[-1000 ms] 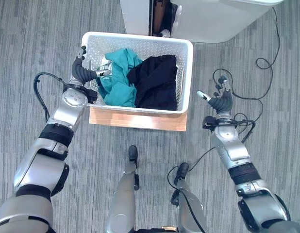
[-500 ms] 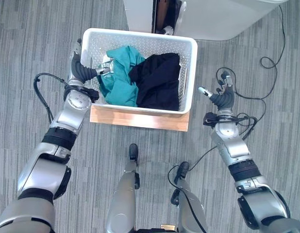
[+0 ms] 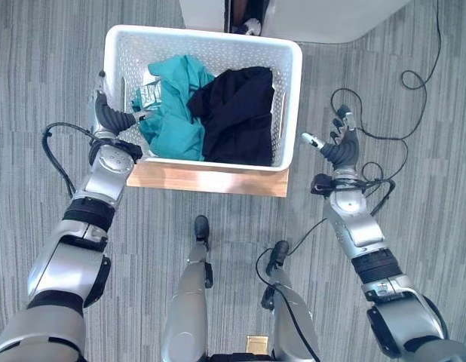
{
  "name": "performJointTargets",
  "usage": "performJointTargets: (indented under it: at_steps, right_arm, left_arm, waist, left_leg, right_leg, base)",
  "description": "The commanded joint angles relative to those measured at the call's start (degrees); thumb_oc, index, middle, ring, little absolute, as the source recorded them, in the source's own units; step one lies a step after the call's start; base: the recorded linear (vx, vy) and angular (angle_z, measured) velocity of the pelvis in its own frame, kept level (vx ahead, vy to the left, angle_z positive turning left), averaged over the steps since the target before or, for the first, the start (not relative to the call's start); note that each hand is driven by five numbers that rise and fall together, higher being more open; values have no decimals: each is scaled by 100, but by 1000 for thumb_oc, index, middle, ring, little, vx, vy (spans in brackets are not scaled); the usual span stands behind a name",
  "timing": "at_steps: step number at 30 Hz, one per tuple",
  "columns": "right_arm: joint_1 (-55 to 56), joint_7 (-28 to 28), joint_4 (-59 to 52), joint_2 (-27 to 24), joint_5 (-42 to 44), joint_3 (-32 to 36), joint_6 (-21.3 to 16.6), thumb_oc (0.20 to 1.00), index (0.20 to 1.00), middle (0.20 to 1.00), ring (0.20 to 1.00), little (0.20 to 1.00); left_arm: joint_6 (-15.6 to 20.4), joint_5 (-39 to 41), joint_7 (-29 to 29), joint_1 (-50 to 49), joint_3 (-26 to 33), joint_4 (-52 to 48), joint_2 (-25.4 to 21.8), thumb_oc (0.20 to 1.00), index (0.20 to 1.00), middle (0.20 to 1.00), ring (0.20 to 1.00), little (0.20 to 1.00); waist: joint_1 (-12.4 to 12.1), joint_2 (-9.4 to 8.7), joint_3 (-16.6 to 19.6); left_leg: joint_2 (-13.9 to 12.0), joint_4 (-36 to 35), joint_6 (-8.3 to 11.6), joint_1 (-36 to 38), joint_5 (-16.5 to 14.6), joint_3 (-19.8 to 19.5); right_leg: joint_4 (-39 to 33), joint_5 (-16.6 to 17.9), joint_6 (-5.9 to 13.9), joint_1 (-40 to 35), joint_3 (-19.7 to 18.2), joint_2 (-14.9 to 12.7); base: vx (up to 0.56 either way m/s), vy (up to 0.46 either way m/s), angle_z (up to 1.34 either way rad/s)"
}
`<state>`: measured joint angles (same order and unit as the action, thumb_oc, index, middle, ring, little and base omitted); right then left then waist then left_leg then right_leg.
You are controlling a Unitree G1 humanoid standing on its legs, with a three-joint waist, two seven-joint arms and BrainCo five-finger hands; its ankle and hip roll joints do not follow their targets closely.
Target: Grab the laundry basket,head to the washer,open it,put in the laundry and shut it.
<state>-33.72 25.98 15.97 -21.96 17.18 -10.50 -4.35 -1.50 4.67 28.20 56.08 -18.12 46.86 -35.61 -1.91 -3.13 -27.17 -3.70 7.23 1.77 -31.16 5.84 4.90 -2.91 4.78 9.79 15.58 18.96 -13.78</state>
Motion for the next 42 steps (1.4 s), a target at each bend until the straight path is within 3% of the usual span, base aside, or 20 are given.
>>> performJointTargets:
  at_steps: [1,13,30,35,38,39,42]
  right_arm:
    - [95,4,-512,-122,-53,158,-436,1000,1000,1000,1000,1000]
    - [-782,136,-111,-198,258,-208,-399,1000,1000,1000,1000,1000]
    - [-2134,110,1342,83,936,-778,-164,1000,1000,1000,1000,1000]
    - [-2102,67,1514,279,1531,-697,-349,1000,1000,1000,1000,1000]
    - [-2074,73,1579,432,2047,-590,-567,1000,1000,1000,1000,1000]
    - [-2004,110,1512,577,2418,-466,-791,1000,1000,1000,1000,1000]
    - [-1953,150,1482,642,2523,-398,-872,1000,1000,1000,1000,1000]
  left_arm:
    - [66,146,37,369,320,497,-86,1000,1000,1000,1000,1000]
    - [104,847,-91,1207,-53,1122,-337,1000,1000,1000,1000,1000]
    - [50,781,-260,1484,-594,1068,-214,1000,1000,1000,1000,1000]
    - [36,750,-292,1502,-696,969,-202,1000,1000,1000,1000,1000]
    - [18,802,-301,1507,-718,927,-201,1000,1000,1000,1000,1000]
    - [1,816,-280,1511,-727,909,-208,1000,1000,1000,1000,1000]
    - [-15,823,-284,1492,-733,885,-203,1000,1000,1000,1000,1000]
  waist:
    - [-11,-21,104]
    - [-80,2,67]
    - [-294,58,43]
    - [-318,76,16]
    - [-320,109,5]
    - [-321,129,5]
    - [-326,146,10]
  left_leg:
    - [-311,261,221,-88,-510,-25]
    - [-336,542,200,-404,-633,-65]
    - [-318,965,147,-660,-844,-108]
    - [-307,1031,137,-725,-893,-122]
    - [-289,1060,138,-756,-907,-109]
    - [-278,1063,138,-757,-915,-100]
    - [-271,1067,133,-761,-924,-109]
  right_leg:
    - [325,274,91,216,-375,-393]
    - [348,304,96,400,-378,-366]
    - [417,284,58,481,-395,-367]
    - [429,281,47,515,-400,-381]
    - [442,276,42,544,-407,-392]
    - [447,275,44,557,-418,-398]
    - [450,270,42,556,-421,-402]
  base:
    - [3,1,-3]
    - [1,1,-2]
    - [0,0,0]
    - [0,0,0]
    - [5,21,1]
    - [0,0,0]
    - [4,14,0]
